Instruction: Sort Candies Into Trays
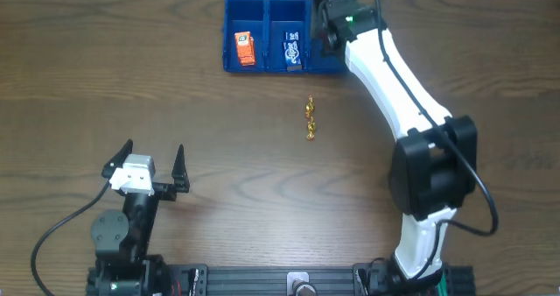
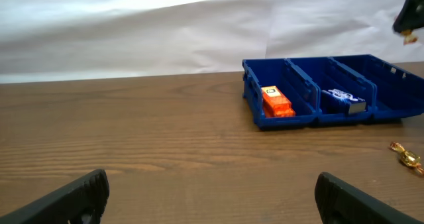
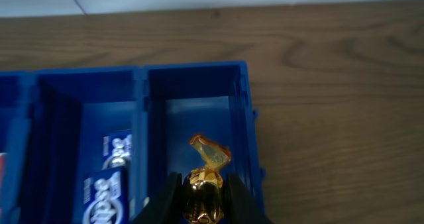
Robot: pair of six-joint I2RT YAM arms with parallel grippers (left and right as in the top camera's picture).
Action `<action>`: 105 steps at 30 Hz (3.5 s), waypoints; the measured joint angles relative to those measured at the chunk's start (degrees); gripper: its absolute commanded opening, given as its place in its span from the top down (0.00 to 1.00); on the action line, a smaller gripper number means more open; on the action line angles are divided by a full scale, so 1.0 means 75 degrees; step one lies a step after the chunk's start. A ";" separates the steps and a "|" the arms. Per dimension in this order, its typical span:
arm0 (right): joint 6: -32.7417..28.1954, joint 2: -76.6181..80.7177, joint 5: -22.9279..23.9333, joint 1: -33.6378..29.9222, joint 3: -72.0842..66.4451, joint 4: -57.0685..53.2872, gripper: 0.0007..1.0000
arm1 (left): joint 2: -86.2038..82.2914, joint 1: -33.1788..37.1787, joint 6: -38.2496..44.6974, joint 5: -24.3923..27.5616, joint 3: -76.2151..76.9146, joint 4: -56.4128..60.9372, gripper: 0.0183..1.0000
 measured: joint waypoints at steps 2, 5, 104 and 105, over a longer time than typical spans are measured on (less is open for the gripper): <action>-0.0003 0.0184 -0.0058 -0.0111 -0.0023 0.0157 0.96 | 0.0003 0.0000 0.0000 0.0000 0.0000 0.0000 0.00; -0.0003 0.0283 -0.0117 -0.0201 -0.0064 0.0460 0.96 | 0.0000 0.0000 0.0003 0.0003 0.0000 0.0000 0.00; 0.1341 -0.0959 -0.1845 0.1338 -0.4500 -0.0082 0.96 | 0.0000 0.0000 0.0000 0.0000 0.0000 0.0000 0.00; 0.1341 -0.0968 -0.1851 0.1338 -0.4500 -0.0102 0.96 | 0.0000 0.0000 0.0000 0.0003 0.0000 0.0000 0.00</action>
